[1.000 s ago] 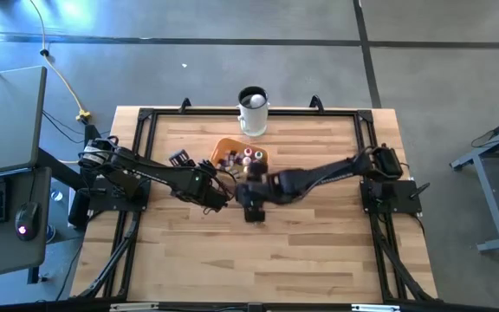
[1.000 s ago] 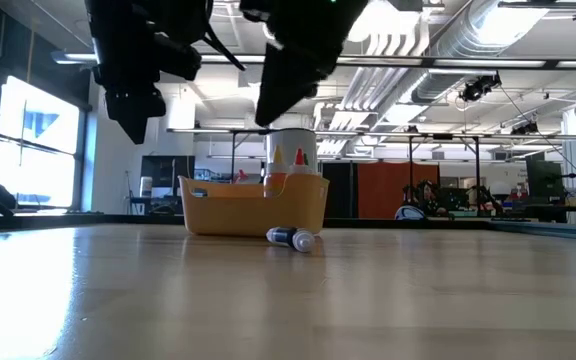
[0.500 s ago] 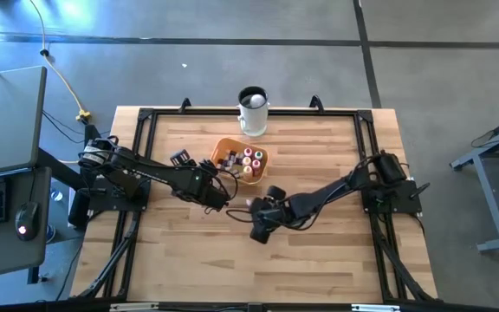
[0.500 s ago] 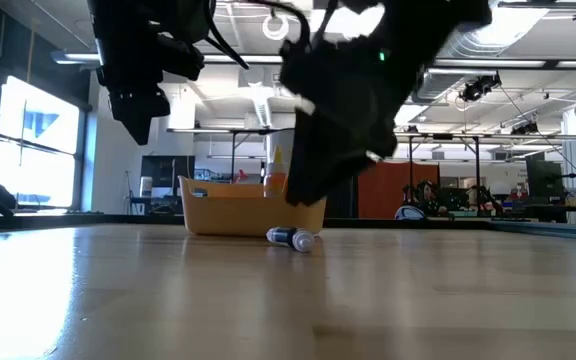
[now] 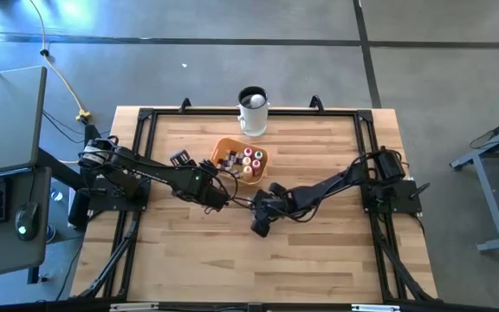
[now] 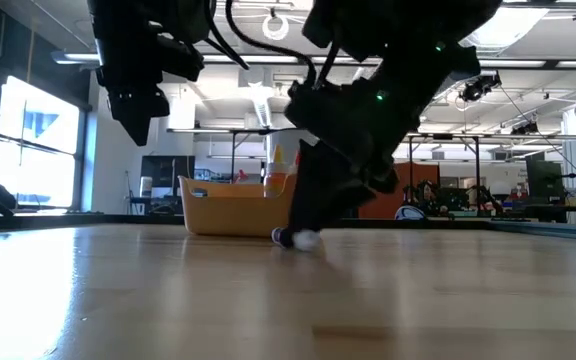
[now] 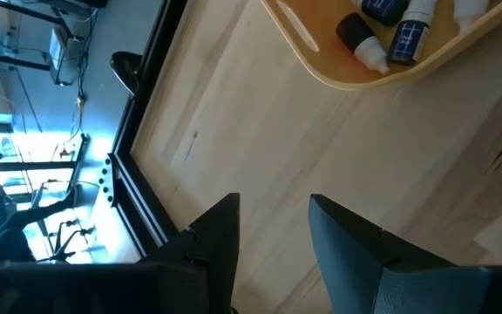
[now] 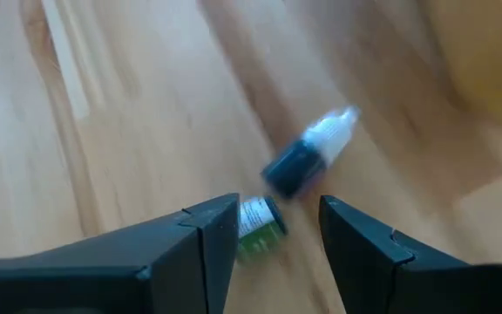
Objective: Pick & Place food coloring
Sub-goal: Put the small green food coloring bottle into the yellow bin
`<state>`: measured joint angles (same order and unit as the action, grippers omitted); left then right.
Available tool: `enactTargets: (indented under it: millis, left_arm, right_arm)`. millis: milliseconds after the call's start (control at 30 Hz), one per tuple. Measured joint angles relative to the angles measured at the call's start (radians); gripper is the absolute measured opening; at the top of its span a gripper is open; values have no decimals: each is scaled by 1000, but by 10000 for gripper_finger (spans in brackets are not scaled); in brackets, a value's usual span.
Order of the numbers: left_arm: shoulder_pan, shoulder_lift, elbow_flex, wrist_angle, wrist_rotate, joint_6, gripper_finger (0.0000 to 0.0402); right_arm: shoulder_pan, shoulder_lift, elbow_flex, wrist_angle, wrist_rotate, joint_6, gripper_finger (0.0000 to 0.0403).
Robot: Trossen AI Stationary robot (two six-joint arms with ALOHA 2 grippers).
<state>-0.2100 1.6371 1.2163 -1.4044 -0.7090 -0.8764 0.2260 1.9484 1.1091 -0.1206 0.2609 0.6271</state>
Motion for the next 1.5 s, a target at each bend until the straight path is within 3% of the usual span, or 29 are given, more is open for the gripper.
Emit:
enactTargets:
  millis: [167, 433, 600, 800, 933, 1167, 1333, 1500]
  left_arm:
    - [0, 0, 0, 0, 0, 0, 136]
    - [0, 0, 0, 1, 1, 0, 136]
    - [0, 0, 0, 3, 2, 0, 136]
    - [0, 0, 0, 11, 21, 0, 136]
    - [0, 0, 0, 25, 24, 0, 136]
    - [0, 0, 0, 28, 15, 0, 136]
    - [0, 0, 0, 28, 11, 0, 136]
    - [0, 0, 0, 27, 10, 0, 136]
  right_arm:
    - [-5, 4, -2, -2, -80, 2, 154]
    - [10, 1, 6, -46, -70, -68, 154]
    - [11, -65, 81, -246, -42, -87, 153]
    - [11, -170, 190, -671, -18, 225, 153]
    - [33, -189, 172, -867, -30, 478, 153]
    - [68, -187, 39, -818, -161, 680, 153]
    - [76, -187, -34, -812, -185, 798, 153]
    - [76, -183, -105, -676, -190, 837, 153]
